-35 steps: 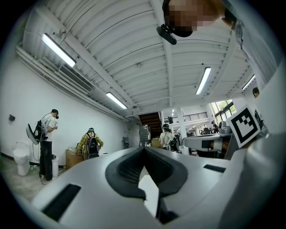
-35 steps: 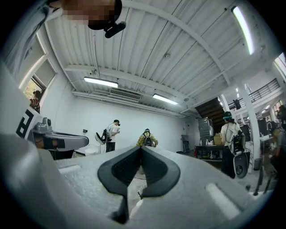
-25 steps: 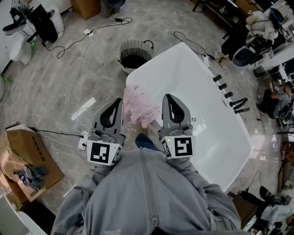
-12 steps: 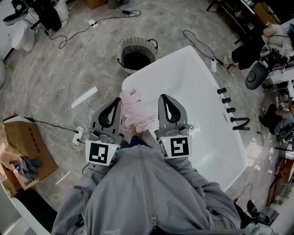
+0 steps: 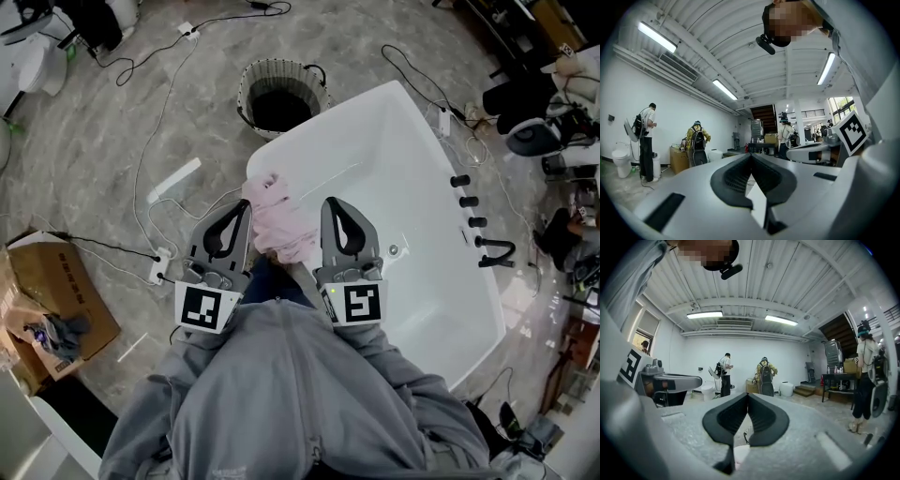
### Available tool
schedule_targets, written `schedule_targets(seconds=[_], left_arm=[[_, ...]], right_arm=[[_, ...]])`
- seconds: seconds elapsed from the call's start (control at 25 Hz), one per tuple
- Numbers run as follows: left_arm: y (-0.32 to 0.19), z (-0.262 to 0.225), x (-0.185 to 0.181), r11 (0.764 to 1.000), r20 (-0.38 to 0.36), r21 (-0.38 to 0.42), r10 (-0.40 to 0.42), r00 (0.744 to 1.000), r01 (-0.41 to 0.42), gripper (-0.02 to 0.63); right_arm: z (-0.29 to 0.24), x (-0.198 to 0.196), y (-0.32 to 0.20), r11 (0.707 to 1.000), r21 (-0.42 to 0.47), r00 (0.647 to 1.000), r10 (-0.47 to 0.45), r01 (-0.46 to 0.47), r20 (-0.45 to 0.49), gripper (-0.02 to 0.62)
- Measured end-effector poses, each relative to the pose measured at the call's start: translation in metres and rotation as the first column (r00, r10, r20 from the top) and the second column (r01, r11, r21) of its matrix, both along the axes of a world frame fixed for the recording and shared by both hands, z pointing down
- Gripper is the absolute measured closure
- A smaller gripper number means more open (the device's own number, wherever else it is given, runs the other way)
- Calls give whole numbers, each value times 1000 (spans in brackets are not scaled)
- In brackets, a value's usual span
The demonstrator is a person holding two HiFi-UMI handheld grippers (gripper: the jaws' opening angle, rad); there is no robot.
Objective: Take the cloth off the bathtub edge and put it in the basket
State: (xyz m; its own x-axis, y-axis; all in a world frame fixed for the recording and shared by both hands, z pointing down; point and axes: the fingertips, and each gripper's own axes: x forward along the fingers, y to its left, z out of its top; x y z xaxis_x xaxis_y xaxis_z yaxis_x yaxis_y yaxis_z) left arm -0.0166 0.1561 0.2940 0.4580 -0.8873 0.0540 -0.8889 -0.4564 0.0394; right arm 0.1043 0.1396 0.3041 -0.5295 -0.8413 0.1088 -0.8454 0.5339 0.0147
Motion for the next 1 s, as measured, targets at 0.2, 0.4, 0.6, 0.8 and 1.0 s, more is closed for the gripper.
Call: schedule_targets(seconds=[0.2, 0.4, 0.6, 0.8, 1.0], left_arm=[[-14, 10, 11, 999, -5, -6, 45, 999, -45, 601], [-22, 23, 17, 996, 9, -7, 86, 996, -86, 601], [-23, 45, 15, 993, 14, -28, 117, 993, -117, 601], [-30, 70, 13, 991, 1, -42, 129, 992, -129, 601], [-35, 102, 14, 988, 18, -60, 144, 989, -143, 601]], right_arm=[[15, 6, -7, 999, -23, 1000, 27, -27, 6, 591], [35, 8, -11, 999, -31, 999, 33, -32, 11, 591], [64, 7, -13, 997, -64, 999, 53, -53, 7, 591], [94, 7, -17, 994, -86, 998, 63, -63, 0, 591], [122, 7, -21, 992, -107, 998, 63, -64, -8, 591]])
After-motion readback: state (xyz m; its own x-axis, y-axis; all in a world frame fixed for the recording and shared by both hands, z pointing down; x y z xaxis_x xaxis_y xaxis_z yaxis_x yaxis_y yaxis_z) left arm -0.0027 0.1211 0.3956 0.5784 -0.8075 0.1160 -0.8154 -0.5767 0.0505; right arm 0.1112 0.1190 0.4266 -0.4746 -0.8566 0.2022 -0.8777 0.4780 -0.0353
